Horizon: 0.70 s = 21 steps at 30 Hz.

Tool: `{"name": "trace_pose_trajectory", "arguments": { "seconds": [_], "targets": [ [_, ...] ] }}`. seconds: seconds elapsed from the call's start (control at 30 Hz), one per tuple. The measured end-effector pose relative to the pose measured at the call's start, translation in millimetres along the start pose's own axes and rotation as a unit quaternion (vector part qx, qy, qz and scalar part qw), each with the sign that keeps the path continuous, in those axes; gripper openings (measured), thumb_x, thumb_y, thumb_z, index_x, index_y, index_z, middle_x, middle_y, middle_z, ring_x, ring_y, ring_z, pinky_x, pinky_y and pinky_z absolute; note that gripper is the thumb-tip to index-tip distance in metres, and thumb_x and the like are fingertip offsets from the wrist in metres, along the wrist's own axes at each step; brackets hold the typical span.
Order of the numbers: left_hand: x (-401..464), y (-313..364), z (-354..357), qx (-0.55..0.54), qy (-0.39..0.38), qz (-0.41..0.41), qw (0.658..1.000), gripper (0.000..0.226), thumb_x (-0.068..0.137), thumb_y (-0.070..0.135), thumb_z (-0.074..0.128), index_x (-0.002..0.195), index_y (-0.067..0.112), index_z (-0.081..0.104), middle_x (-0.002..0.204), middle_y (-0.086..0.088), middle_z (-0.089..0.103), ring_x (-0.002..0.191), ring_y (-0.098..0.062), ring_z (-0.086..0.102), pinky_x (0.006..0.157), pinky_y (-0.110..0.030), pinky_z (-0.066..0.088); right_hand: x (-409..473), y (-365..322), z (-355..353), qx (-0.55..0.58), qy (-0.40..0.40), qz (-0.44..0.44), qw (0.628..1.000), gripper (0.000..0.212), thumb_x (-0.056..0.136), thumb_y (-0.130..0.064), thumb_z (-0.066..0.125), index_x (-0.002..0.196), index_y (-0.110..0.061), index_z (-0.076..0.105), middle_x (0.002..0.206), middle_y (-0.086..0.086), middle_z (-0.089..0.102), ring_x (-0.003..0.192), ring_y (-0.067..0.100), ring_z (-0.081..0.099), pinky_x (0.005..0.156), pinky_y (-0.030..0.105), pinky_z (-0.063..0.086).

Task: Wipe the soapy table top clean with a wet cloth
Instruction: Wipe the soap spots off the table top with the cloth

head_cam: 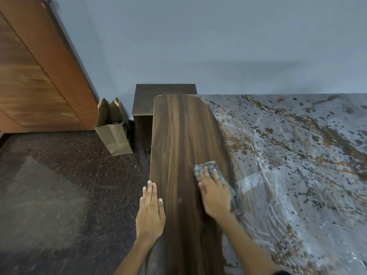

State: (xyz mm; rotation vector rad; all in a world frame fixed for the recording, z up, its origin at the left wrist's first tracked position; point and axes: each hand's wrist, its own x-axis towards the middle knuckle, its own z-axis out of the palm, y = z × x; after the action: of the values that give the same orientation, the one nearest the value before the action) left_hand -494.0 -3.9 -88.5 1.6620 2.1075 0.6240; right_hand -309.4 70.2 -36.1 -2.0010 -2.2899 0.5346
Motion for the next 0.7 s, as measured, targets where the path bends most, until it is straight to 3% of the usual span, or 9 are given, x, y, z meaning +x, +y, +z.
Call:
{"name": "trace_pose_trajectory", "arguments": {
  "seconds": [0.1,0.17,0.23,0.33,0.4,0.5,0.63,0.7],
  "targets": [
    [-8,1,-1,-0.016,-0.001,-0.003,1.000,0.055,0.092,0.040,0.012,0.141,0.016,0.003,0.152,0.008,0.001,0.142,-0.010,-0.001,0.113,-0.026,0.005,-43,-25,20,-0.030,-0.031,-0.154,0.987,0.050,0.090,-0.039,0.025,0.134,-0.033,0.048,0.141,-0.016,0.045,0.133,0.009,0.038,0.101,0.034,0.040],
    [-14,0,-1,-0.027,-0.003,-0.003,1.000,0.054,0.093,0.038,0.014,0.141,0.017,0.003,0.152,0.009,0.000,0.142,-0.009,-0.001,0.113,-0.025,0.004,-77,-14,25,-0.049,-0.085,-0.207,0.973,0.046,0.084,-0.041,0.034,0.124,-0.037,0.058,0.128,-0.022,0.056,0.122,0.005,0.051,0.096,0.028,0.044],
    [-19,-1,-1,-0.033,-0.003,-0.005,0.999,0.057,0.091,0.044,0.008,0.141,0.018,0.003,0.152,0.010,0.000,0.141,-0.008,-0.002,0.113,-0.024,0.004,-97,16,26,-0.072,-0.096,-0.224,0.967,0.042,0.089,-0.043,0.035,0.126,-0.037,0.053,0.127,-0.023,0.056,0.125,0.004,0.047,0.097,0.027,0.034],
    [-22,-2,0,-0.031,0.000,-0.005,0.999,0.054,0.093,0.044,0.007,0.142,0.019,0.003,0.152,0.010,-0.001,0.141,-0.008,-0.003,0.115,-0.026,0.005,-93,62,12,-0.103,-0.040,-0.161,0.981,0.047,0.101,-0.041,0.012,0.132,-0.033,0.046,0.132,-0.019,0.053,0.137,0.007,0.025,0.102,0.029,0.029],
    [-22,-2,0,-0.029,0.000,-0.008,1.000,0.049,0.097,0.036,0.013,0.142,0.019,0.002,0.152,0.010,-0.002,0.141,-0.008,-0.003,0.116,-0.029,0.006,-70,71,-6,-0.100,0.004,-0.080,0.992,0.050,0.101,-0.040,0.008,0.141,-0.031,0.037,0.143,-0.015,0.040,0.142,0.007,0.009,0.109,0.030,0.027],
    [-22,0,-2,-0.027,0.002,-0.007,1.000,0.049,0.098,0.032,0.018,0.143,0.016,0.005,0.152,0.009,-0.001,0.141,-0.010,-0.002,0.115,-0.027,0.005,-27,48,-15,-0.032,-0.023,0.028,0.999,0.049,0.102,-0.038,0.016,0.149,-0.028,0.013,0.156,-0.012,0.014,0.144,0.013,-0.001,0.113,0.037,0.019],
    [-25,1,-2,-0.036,-0.002,-0.015,0.999,0.050,0.100,0.022,0.027,0.146,0.010,0.011,0.152,0.009,0.000,0.141,-0.009,-0.001,0.115,-0.027,0.006,-32,-10,9,0.002,-0.025,-0.063,0.998,0.047,0.102,-0.033,0.023,0.149,-0.028,0.018,0.156,-0.012,0.014,0.144,0.014,0.004,0.114,0.040,0.018],
    [-29,0,-1,-0.035,-0.003,-0.018,0.999,0.051,0.099,0.027,0.024,0.146,0.009,0.011,0.151,0.009,0.000,0.141,-0.009,0.000,0.114,-0.027,0.007,-70,-20,22,-0.016,-0.030,-0.171,0.985,0.045,0.098,-0.032,0.032,0.142,-0.030,0.037,0.150,-0.014,0.031,0.140,0.010,0.023,0.109,0.036,0.030]
  ]
}}
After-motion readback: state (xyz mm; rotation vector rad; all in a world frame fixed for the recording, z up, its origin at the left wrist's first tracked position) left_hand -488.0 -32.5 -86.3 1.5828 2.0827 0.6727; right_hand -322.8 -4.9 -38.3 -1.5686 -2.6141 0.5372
